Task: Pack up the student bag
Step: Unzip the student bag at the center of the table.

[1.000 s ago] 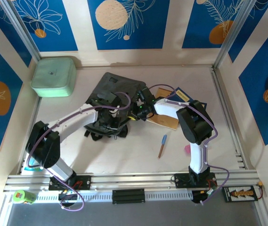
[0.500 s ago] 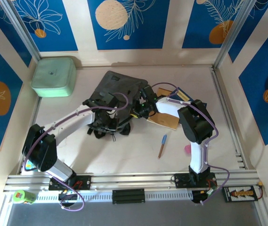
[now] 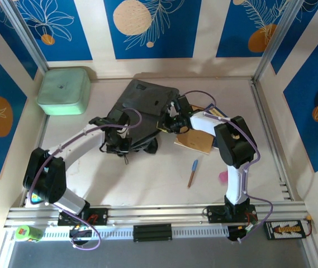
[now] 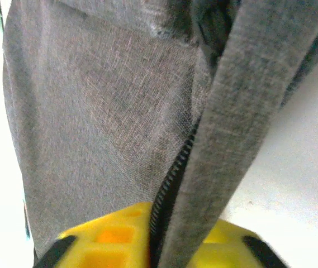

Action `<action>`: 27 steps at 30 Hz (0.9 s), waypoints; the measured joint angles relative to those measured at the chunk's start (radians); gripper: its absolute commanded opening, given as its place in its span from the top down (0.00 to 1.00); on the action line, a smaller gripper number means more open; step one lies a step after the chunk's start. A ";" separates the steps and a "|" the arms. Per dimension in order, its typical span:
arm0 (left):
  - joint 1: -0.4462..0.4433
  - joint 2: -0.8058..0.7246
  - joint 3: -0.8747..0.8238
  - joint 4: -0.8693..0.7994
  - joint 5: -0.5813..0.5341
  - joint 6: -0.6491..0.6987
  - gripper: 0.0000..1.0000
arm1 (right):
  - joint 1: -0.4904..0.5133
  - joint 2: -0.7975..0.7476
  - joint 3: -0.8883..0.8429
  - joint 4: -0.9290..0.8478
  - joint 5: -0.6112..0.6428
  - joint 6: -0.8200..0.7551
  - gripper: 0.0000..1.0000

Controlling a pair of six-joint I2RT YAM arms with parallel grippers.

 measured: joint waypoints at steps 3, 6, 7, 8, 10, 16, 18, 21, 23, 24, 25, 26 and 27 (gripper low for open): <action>-0.019 0.029 0.041 -0.019 0.020 0.011 1.00 | -0.035 -0.007 -0.005 0.006 0.010 0.013 0.47; -0.054 0.064 0.105 -0.019 0.058 0.014 1.00 | -0.068 -0.073 -0.076 0.014 0.019 0.065 0.38; -0.071 0.077 0.134 -0.016 0.074 0.014 1.00 | -0.079 -0.111 -0.111 0.012 0.022 0.087 0.37; -0.085 0.090 0.160 -0.012 0.087 0.013 1.00 | -0.088 -0.150 -0.142 0.004 0.024 0.108 0.36; -0.113 0.113 0.211 0.002 0.118 0.011 1.00 | -0.098 -0.222 -0.187 -0.017 0.026 0.148 0.35; -0.184 0.196 0.325 0.061 0.195 -0.008 1.00 | -0.085 -0.383 -0.276 -0.067 0.013 0.283 0.30; -0.200 0.224 0.342 0.072 0.205 -0.009 1.00 | -0.071 -0.403 -0.300 -0.085 0.007 0.330 0.29; -0.208 0.254 0.345 0.075 0.212 -0.012 1.00 | -0.047 -0.402 -0.320 -0.107 0.000 0.385 0.29; -0.209 0.264 0.345 0.075 0.215 -0.012 1.00 | -0.031 -0.386 -0.318 -0.116 -0.005 0.402 0.29; -0.210 0.265 0.345 0.075 0.216 -0.012 1.00 | -0.023 -0.375 -0.312 -0.122 -0.006 0.406 0.29; -0.210 0.265 0.345 0.075 0.217 -0.012 1.00 | -0.015 -0.359 -0.303 -0.128 -0.010 0.409 0.29; -0.210 0.265 0.345 0.075 0.217 -0.012 1.00 | -0.006 -0.342 -0.292 -0.131 -0.011 0.410 0.28; -0.210 0.265 0.345 0.075 0.217 -0.012 1.00 | 0.002 -0.326 -0.282 -0.133 -0.013 0.412 0.28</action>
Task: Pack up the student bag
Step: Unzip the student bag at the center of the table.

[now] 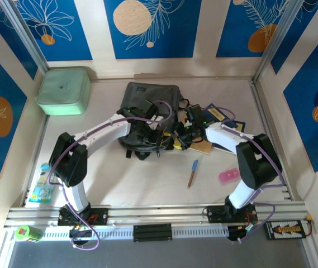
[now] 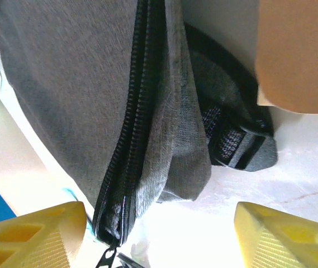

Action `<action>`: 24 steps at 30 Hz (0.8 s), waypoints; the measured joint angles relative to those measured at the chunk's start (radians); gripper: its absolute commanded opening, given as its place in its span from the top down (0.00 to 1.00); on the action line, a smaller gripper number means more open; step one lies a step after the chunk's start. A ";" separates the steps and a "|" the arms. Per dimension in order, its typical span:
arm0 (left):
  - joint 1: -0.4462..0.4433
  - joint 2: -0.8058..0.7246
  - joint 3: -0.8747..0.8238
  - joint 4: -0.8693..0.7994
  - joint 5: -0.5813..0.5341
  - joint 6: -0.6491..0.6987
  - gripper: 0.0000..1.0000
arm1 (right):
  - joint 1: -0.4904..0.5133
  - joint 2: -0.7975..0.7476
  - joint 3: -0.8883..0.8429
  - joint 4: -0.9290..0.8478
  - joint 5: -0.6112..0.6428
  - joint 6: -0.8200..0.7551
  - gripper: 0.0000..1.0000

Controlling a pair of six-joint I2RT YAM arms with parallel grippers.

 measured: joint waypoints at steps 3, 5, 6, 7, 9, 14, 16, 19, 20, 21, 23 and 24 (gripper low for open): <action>0.000 0.000 -0.009 0.001 0.000 0.000 1.00 | 0.023 0.050 0.039 -0.001 -0.005 0.005 0.29; 0.000 0.000 -0.021 0.002 0.000 0.000 1.00 | 0.034 0.082 0.067 -0.001 -0.010 0.006 0.35; 0.000 0.000 -0.026 0.001 0.000 0.000 1.00 | 0.038 0.095 0.079 0.000 -0.010 0.008 0.39; 0.000 0.000 -0.032 0.001 -0.002 0.000 1.00 | 0.042 0.105 0.089 -0.001 -0.010 0.010 0.46; 0.000 -0.002 -0.040 -0.002 -0.008 -0.001 1.00 | 0.047 0.116 0.099 0.000 -0.008 0.009 0.60; 0.000 -0.038 -0.085 -0.026 -0.054 0.000 1.00 | 0.051 0.116 0.100 -0.021 0.013 -0.009 0.84; 0.001 -0.066 -0.114 -0.045 -0.088 0.000 1.00 | 0.051 0.116 0.100 -0.031 0.022 -0.019 0.87; 0.007 -0.094 -0.140 -0.052 -0.136 0.001 1.00 | 0.063 0.116 0.102 -0.039 0.023 -0.034 0.88; 0.010 -0.099 -0.144 -0.060 -0.151 0.001 1.00 | 0.067 0.116 0.103 -0.044 0.025 -0.039 0.88; 0.011 -0.103 -0.148 -0.068 -0.163 0.001 1.00 | 0.069 0.116 0.105 -0.047 0.026 -0.042 0.88; 0.018 -0.109 -0.159 -0.091 -0.189 0.001 1.00 | 0.071 0.116 0.107 -0.054 0.033 -0.049 0.88; 0.022 -0.110 -0.162 -0.093 -0.196 0.001 1.00 | 0.072 0.116 0.108 -0.055 0.033 -0.052 0.88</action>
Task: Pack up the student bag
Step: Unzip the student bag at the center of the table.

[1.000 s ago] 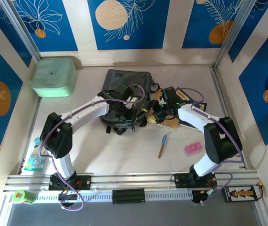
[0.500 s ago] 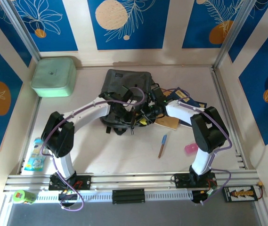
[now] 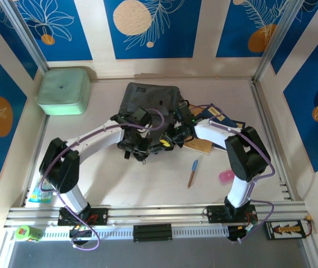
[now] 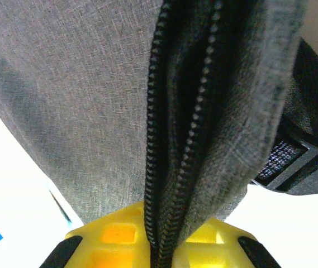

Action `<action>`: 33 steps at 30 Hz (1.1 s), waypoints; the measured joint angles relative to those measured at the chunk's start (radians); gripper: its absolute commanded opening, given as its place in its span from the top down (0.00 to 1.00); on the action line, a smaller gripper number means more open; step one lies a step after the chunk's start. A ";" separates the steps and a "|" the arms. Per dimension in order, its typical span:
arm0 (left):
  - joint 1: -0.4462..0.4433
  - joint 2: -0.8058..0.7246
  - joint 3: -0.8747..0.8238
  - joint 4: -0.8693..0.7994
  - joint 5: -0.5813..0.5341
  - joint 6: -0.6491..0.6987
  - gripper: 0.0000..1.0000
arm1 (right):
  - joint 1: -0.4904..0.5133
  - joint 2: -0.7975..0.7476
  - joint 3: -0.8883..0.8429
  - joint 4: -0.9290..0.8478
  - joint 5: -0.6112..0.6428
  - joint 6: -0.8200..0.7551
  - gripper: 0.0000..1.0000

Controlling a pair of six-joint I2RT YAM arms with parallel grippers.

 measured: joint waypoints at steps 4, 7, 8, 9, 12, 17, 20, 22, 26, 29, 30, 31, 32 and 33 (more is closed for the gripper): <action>0.010 -0.002 -0.004 -0.021 -0.023 0.000 1.00 | 0.004 0.000 0.004 -0.005 0.020 -0.008 0.89; 0.023 -0.003 -0.009 -0.057 -0.048 0.000 1.00 | -0.003 0.000 0.004 -0.017 0.042 -0.012 0.89; 0.026 -0.003 -0.010 -0.062 -0.054 0.001 1.00 | -0.003 0.000 0.004 -0.018 0.046 -0.012 0.89; 0.030 -0.003 -0.010 -0.067 -0.060 0.001 1.00 | -0.003 0.000 0.004 -0.021 0.049 -0.012 0.89; 0.040 -0.008 -0.011 -0.074 -0.071 0.005 1.00 | -0.004 0.000 0.004 -0.023 0.058 -0.015 0.89; 0.068 -0.019 -0.013 -0.087 -0.094 0.008 1.00 | -0.008 0.000 0.004 -0.024 0.072 -0.032 0.89; 0.107 -0.031 -0.023 -0.089 -0.105 0.021 1.00 | -0.019 0.000 0.010 -0.024 0.076 -0.062 0.89; 0.139 -0.039 -0.029 -0.085 -0.106 0.029 1.00 | -0.029 0.003 0.023 -0.021 0.077 -0.093 0.89; 0.177 -0.045 -0.040 -0.056 -0.099 0.042 1.00 | -0.054 0.039 0.073 0.005 0.062 -0.171 0.89; 0.180 -0.045 -0.043 -0.018 -0.057 0.053 1.00 | -0.082 0.088 0.121 0.029 0.051 -0.243 0.87; 0.179 -0.045 -0.043 -0.005 -0.042 0.056 1.00 | -0.091 0.102 0.133 0.037 0.050 -0.264 0.84; 0.176 -0.044 -0.043 0.008 -0.023 0.057 1.00 | -0.102 0.112 0.144 0.042 0.048 -0.281 0.79; 0.172 -0.044 -0.043 0.017 -0.009 0.056 1.00 | -0.112 0.117 0.150 0.048 0.048 -0.293 0.73; 0.162 -0.043 -0.043 0.022 0.009 0.056 1.00 | -0.124 0.119 0.154 0.055 0.054 -0.305 0.64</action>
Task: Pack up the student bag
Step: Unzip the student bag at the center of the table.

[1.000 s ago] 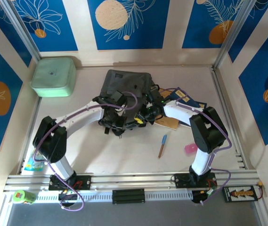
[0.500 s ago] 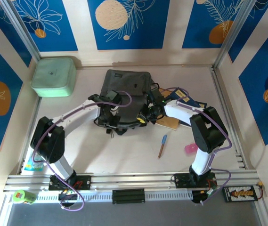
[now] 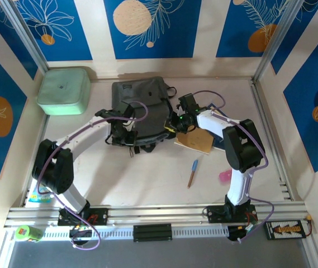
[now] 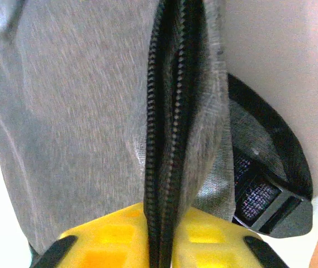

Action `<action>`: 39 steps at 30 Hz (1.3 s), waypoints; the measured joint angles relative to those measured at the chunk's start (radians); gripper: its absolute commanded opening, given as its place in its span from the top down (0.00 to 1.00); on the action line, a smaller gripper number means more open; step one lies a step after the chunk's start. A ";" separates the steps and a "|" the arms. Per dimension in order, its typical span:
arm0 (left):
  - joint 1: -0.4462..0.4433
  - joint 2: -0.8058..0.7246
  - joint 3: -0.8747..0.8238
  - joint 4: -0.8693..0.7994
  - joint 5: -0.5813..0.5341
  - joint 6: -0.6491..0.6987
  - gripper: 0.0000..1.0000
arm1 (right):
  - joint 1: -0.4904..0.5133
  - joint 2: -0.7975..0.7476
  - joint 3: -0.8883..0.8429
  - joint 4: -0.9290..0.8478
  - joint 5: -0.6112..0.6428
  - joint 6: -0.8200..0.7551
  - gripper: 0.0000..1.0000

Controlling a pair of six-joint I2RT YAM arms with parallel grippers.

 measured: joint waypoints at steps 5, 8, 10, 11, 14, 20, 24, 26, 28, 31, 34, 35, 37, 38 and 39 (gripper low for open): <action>-0.071 0.055 0.050 0.013 0.082 -0.016 1.00 | -0.060 -0.051 -0.035 0.012 0.017 0.023 0.39; -0.116 0.111 0.134 0.016 0.117 -0.023 1.00 | -0.079 -0.166 -0.133 0.011 0.006 0.098 0.30; -0.137 0.138 0.186 0.025 0.135 -0.023 1.00 | -0.062 -0.249 -0.194 0.004 -0.003 0.164 0.28; -0.143 0.144 0.201 0.029 0.144 -0.024 1.00 | -0.049 -0.273 -0.211 0.002 -0.006 0.186 0.28; -0.157 0.156 0.237 0.034 0.169 -0.025 1.00 | 0.008 -0.305 -0.246 0.005 -0.021 0.269 0.28; -0.168 0.170 0.243 0.038 0.188 -0.027 1.00 | 0.076 -0.248 -0.267 0.008 -0.044 0.377 0.30; -0.170 0.172 0.239 0.039 0.188 -0.030 1.00 | 0.078 -0.190 -0.257 0.027 -0.063 0.406 0.36; -0.170 0.172 0.233 0.040 0.188 -0.031 1.00 | 0.078 -0.161 -0.241 0.038 -0.070 0.413 0.37; -0.170 0.172 0.226 0.040 0.188 -0.032 1.00 | 0.078 -0.144 -0.228 0.052 -0.074 0.414 0.37; -0.170 0.172 0.218 0.040 0.188 -0.034 1.00 | 0.077 -0.138 -0.223 0.077 -0.080 0.414 0.36; -0.171 0.172 0.209 0.041 0.188 -0.034 1.00 | 0.075 -0.138 -0.223 0.113 -0.084 0.418 0.33; -0.171 0.172 0.207 0.040 0.188 -0.034 1.00 | 0.075 -0.138 -0.223 0.123 -0.087 0.420 0.33; -0.171 0.172 0.205 0.040 0.188 -0.034 1.00 | 0.073 -0.138 -0.223 0.133 -0.090 0.424 0.34; -0.171 0.172 0.205 0.040 0.188 -0.034 1.00 | 0.072 -0.137 -0.223 0.136 -0.094 0.426 0.38; -0.171 0.172 0.205 0.040 0.188 -0.034 1.00 | 0.072 -0.134 -0.223 0.138 -0.097 0.431 0.43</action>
